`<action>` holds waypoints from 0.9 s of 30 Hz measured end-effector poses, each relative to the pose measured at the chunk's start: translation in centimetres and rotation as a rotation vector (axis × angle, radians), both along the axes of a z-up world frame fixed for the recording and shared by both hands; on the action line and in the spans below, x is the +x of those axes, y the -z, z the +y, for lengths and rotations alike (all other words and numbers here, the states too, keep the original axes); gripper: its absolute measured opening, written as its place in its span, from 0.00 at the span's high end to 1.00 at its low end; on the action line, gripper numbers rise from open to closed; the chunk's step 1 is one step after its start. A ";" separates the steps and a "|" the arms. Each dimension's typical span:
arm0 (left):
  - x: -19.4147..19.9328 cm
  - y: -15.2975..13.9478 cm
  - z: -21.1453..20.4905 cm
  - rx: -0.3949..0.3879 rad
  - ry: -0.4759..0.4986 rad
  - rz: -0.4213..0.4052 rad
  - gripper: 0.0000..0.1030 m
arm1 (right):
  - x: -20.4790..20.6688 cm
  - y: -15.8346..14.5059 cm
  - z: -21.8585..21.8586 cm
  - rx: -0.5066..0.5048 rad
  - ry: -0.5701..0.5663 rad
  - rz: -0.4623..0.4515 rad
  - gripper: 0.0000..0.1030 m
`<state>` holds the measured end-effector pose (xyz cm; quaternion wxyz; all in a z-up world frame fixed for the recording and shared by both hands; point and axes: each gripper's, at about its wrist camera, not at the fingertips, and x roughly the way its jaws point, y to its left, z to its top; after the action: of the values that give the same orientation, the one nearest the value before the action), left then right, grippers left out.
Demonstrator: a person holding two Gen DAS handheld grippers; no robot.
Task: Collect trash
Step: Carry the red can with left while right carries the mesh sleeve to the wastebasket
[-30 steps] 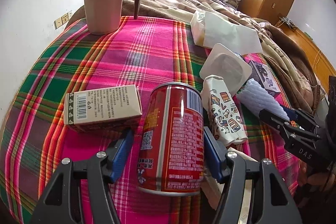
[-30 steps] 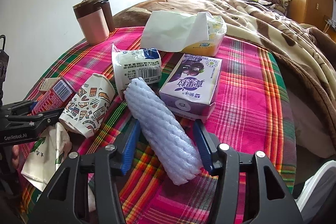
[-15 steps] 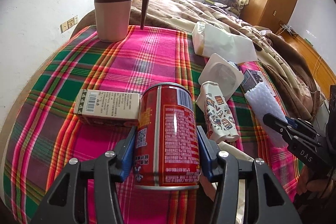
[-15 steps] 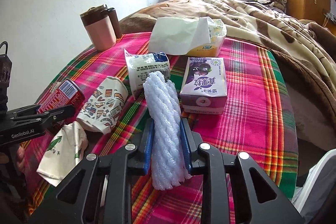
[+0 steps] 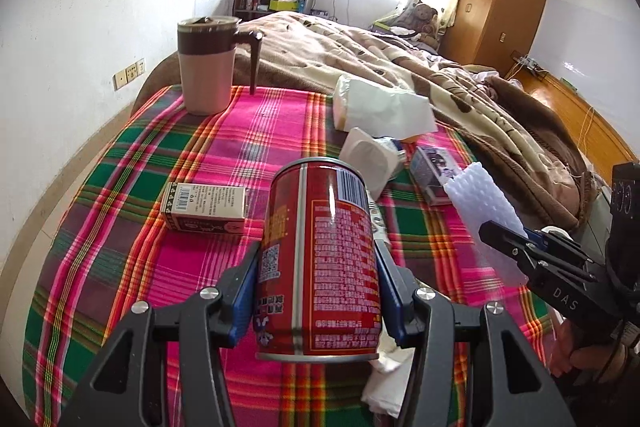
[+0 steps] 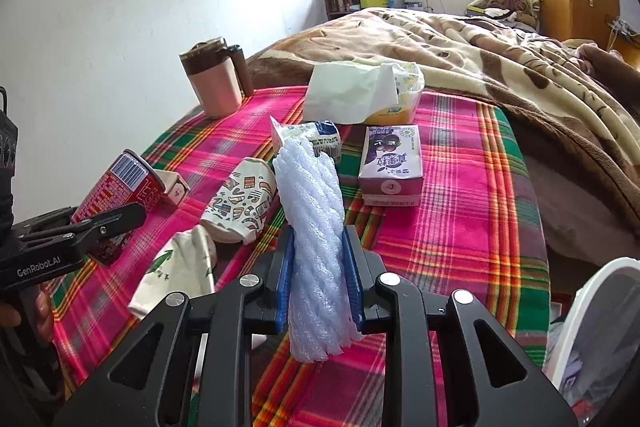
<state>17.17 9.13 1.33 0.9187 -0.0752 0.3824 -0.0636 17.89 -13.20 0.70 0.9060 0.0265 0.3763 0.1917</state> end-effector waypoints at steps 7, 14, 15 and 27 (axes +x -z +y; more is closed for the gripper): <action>-2.1 -1.8 -1.6 -0.007 0.041 -0.053 0.47 | -2.1 -1.5 -1.6 0.019 0.031 -0.037 0.76; -4.0 -3.1 -4.2 -0.007 0.094 -0.095 0.47 | -4.2 -2.5 -3.6 0.028 0.076 -0.069 0.76; -4.3 -3.3 -4.6 -0.007 0.101 -0.099 0.47 | -4.5 -2.7 -3.9 0.027 0.082 -0.074 0.76; -6.0 -4.4 -10.2 -0.018 0.225 -0.135 0.47 | -7.3 -3.5 -8.3 0.033 0.187 -0.104 0.76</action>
<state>11.18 -1.06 5.71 0.9288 -0.0353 0.3250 -0.1747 10.56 -21.46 4.21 0.9377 0.0664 0.3216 0.1136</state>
